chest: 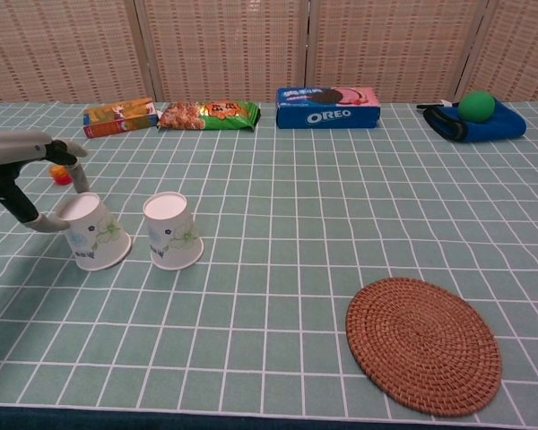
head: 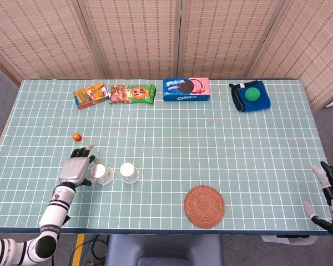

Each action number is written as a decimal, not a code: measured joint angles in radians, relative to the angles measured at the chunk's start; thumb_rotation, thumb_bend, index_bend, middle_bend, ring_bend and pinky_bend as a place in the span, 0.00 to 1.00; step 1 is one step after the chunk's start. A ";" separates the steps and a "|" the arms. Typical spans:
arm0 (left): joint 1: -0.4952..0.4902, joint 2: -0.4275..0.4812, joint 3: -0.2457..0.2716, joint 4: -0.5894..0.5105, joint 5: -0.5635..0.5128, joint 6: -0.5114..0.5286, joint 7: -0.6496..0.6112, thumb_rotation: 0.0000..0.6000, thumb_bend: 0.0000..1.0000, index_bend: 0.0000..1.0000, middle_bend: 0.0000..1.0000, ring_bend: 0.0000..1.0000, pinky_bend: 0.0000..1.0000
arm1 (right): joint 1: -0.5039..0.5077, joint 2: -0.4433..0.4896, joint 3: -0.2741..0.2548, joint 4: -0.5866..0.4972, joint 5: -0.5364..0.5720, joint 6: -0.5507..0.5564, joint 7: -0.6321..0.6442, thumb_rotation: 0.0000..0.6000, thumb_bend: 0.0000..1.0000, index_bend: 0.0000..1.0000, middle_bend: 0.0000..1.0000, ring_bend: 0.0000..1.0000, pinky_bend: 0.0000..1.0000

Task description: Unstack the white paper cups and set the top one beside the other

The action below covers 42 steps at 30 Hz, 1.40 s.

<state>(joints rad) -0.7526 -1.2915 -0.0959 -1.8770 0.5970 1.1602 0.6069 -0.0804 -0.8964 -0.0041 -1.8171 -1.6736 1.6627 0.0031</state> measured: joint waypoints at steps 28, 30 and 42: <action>0.090 0.098 0.070 -0.368 0.184 0.401 0.165 1.00 0.30 0.10 0.00 0.00 0.00 | -0.008 -0.003 -0.011 0.009 -0.036 0.015 -0.002 1.00 0.31 0.01 0.00 0.00 0.00; 0.126 0.109 0.109 -0.386 0.258 0.441 0.170 1.00 0.29 0.07 0.00 0.00 0.00 | -0.006 -0.007 -0.012 0.007 -0.033 0.008 -0.013 1.00 0.31 0.01 0.00 0.00 0.00; 0.493 0.145 0.360 -0.143 0.764 0.653 -0.051 1.00 0.30 0.00 0.00 0.00 0.00 | -0.010 -0.078 -0.016 -0.028 -0.009 -0.026 -0.183 1.00 0.31 0.01 0.00 0.00 0.00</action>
<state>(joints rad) -0.2591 -1.1468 0.2645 -2.0197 1.3614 1.8133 0.5555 -0.0900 -0.9747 -0.0201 -1.8452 -1.6826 1.6363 -0.1799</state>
